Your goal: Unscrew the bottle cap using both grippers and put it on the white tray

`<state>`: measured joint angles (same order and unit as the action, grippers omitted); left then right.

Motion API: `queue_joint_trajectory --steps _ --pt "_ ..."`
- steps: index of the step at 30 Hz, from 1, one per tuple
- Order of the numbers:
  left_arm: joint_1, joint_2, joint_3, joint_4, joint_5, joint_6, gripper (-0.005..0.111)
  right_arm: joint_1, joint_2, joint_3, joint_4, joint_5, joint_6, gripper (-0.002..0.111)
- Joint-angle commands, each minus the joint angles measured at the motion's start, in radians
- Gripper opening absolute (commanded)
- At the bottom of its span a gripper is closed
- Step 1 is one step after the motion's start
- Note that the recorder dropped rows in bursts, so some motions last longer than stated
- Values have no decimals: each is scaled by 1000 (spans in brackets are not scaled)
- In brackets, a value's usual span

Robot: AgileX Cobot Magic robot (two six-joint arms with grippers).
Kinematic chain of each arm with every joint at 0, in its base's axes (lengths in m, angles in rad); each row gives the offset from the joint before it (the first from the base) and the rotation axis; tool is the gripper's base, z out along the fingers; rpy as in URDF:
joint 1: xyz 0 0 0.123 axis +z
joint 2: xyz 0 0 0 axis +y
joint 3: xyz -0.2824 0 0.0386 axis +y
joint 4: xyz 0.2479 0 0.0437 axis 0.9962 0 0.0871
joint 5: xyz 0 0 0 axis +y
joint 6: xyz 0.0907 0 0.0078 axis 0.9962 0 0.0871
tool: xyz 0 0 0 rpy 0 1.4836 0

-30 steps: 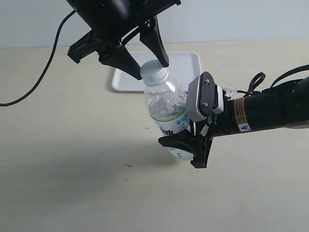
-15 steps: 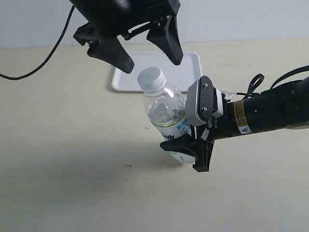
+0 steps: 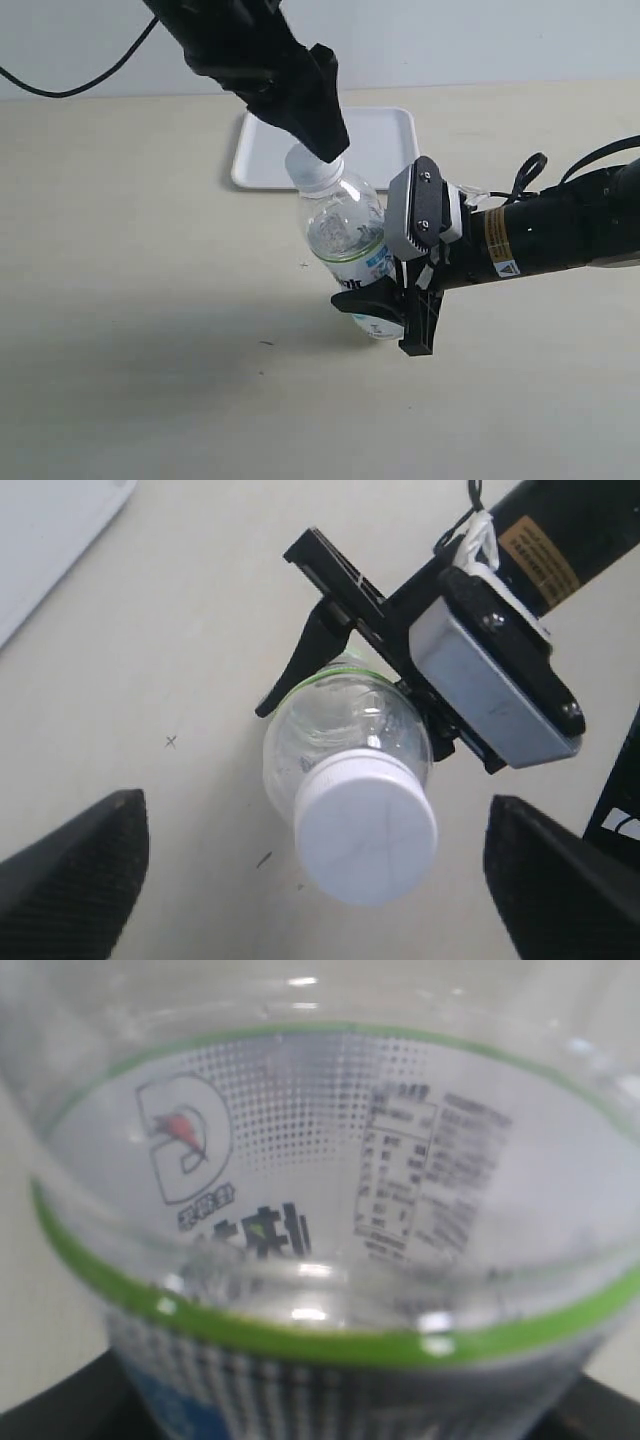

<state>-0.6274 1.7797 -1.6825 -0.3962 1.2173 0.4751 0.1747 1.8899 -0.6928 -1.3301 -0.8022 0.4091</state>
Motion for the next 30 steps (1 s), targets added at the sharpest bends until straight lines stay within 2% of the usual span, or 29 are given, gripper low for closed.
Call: queue_joint_trajectory --steps 1,13,19,30 --pt "0 -7 -6 -17 4 25 86 0 -6 0 5 -28 7 0" --pt "-2 12 42 -6 4 112 85 0 -6 0 5 -27 7 0" --pt "-2 12 51 -8 4 134 67 0 -6 0 7 -27 7 0" --pt "-2 12 51 -11 4 186 66 0 -6 0 7 -27 12 0"
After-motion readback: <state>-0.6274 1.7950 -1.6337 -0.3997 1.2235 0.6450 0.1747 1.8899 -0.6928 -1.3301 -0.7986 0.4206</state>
